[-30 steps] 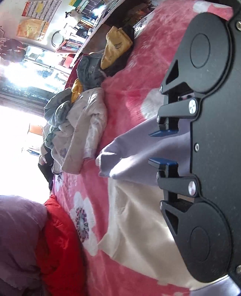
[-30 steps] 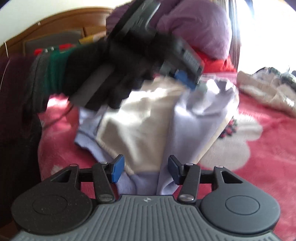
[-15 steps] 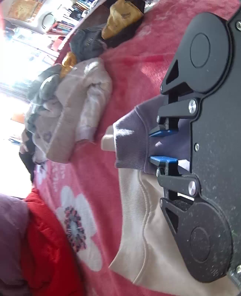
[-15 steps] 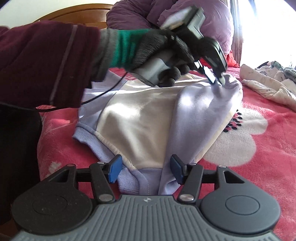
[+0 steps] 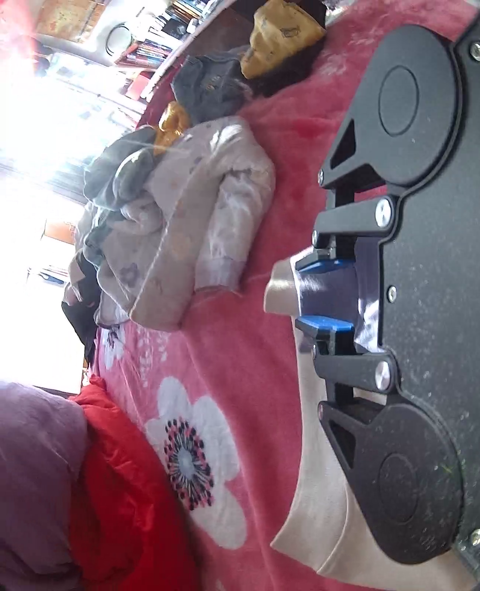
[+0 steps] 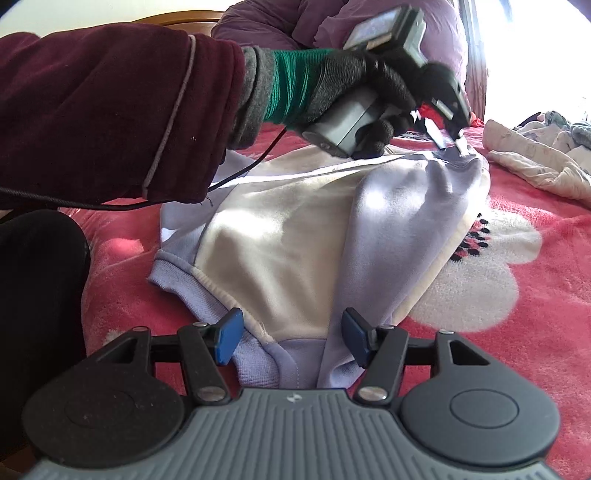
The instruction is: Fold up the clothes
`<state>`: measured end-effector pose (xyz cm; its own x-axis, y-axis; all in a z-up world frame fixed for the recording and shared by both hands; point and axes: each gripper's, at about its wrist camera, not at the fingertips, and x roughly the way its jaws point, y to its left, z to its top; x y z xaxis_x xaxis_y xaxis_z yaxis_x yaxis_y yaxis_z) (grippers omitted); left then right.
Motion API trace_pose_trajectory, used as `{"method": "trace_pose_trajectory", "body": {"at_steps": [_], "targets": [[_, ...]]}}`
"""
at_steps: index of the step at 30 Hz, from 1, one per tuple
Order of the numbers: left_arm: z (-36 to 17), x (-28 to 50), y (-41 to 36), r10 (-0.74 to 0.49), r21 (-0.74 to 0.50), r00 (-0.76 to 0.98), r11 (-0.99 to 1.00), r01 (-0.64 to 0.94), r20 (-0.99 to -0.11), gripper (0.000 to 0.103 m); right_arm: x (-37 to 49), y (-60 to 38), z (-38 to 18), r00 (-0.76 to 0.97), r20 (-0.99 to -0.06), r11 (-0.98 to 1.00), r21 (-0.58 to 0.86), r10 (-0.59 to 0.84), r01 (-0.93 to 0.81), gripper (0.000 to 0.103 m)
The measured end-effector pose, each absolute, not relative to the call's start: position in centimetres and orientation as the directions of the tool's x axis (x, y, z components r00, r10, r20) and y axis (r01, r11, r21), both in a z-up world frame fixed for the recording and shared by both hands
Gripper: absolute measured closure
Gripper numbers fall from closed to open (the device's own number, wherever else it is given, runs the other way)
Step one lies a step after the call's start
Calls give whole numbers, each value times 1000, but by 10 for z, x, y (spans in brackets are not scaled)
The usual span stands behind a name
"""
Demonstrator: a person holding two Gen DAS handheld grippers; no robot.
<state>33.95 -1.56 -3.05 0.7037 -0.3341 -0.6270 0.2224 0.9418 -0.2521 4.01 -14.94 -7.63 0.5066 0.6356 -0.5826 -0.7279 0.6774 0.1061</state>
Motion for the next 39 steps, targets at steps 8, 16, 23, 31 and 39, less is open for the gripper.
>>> {"method": "trace_pose_trajectory", "body": {"at_steps": [8,16,23,31,39], "targets": [[-22,316,-29,-252,-99,730,964,247,-636,77,42,-151,-77,503,-576,675,118,644,-728,43],[1,197,66,-167,-205,771,978,48,-615,60,36,-167,-64,543,-512,694,158,666,-702,44],[-10,86,168,-25,-425,803,858,-289,-596,58,30,-191,-52,610,-478,758,217,632,-615,44],[-45,46,242,90,-549,780,660,-513,-620,58,30,-200,-59,636,-528,820,266,563,-506,43],[-78,37,304,115,-658,800,507,-557,-588,61,31,-214,-63,625,-531,819,413,572,-398,43]]}}
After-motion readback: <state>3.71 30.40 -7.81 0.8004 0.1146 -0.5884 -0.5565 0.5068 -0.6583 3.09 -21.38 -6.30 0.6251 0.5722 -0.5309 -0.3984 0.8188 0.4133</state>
